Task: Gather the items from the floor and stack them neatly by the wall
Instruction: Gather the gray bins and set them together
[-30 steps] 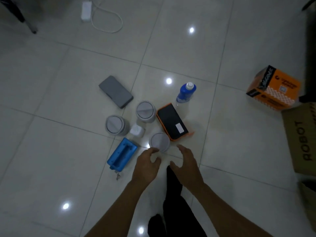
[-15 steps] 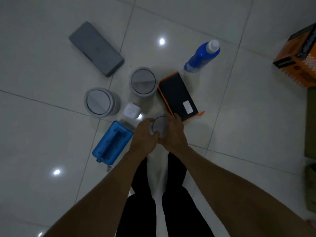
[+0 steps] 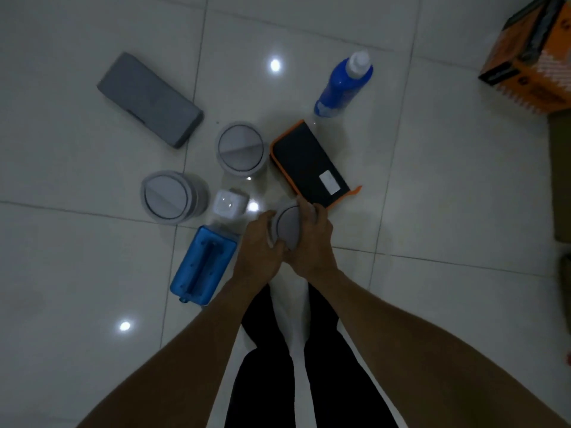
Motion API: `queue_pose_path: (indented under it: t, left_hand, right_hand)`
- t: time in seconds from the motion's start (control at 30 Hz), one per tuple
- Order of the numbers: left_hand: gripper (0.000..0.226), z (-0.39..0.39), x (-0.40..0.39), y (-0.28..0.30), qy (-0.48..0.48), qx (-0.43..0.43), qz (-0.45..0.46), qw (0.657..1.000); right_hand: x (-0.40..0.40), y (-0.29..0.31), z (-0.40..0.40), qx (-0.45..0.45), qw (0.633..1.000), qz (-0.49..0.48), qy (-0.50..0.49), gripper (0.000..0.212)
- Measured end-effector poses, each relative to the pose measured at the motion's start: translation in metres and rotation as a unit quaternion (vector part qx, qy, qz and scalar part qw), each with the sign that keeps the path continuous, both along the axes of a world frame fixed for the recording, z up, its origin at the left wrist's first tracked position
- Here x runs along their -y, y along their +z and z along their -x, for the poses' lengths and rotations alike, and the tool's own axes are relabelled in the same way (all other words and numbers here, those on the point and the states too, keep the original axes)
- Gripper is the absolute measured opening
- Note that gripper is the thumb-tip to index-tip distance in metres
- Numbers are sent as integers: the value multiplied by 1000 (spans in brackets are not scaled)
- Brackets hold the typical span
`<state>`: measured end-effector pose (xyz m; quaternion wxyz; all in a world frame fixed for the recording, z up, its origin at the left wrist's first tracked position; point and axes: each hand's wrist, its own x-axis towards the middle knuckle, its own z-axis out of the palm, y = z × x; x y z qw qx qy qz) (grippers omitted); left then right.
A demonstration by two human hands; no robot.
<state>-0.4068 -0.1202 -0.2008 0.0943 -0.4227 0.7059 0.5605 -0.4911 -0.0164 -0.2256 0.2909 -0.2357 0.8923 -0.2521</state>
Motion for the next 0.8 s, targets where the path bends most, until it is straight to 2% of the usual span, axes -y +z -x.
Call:
queue_pose_path:
  t: [0.2, 0.3, 0.4, 0.53, 0.63, 0.73, 0.8]
  left_hand:
    - [47, 45, -12, 83, -78, -18, 46, 996]
    - [41, 85, -21, 128, -112, -54, 27, 992]
    - [39, 137, -35, 146, -163, -93, 24, 982]
    - [30, 215, -68, 143, -187, -120, 4, 975]
    - [26, 273, -95, 128, -187, -145, -8, 972]
    - [39, 335, -133, 97, -178, -142, -16, 974]
    - [39, 374, -162, 82, -172, -126, -30, 977]
  right_hand:
    - [-35, 81, 32, 44, 995, 28, -89, 133]
    - [-57, 118, 62, 46, 988, 32, -142, 134]
    - [-79, 143, 103, 27, 984, 54, -170, 133]
    - [-110, 141, 168, -3, 972, 76, -222, 136]
    - [-132, 126, 218, 10, 962, 89, -258, 131]
    - [-163, 103, 279, 34, 960, 71, -268, 126]
    - [-192, 90, 321, 34, 961, 54, -270, 123]
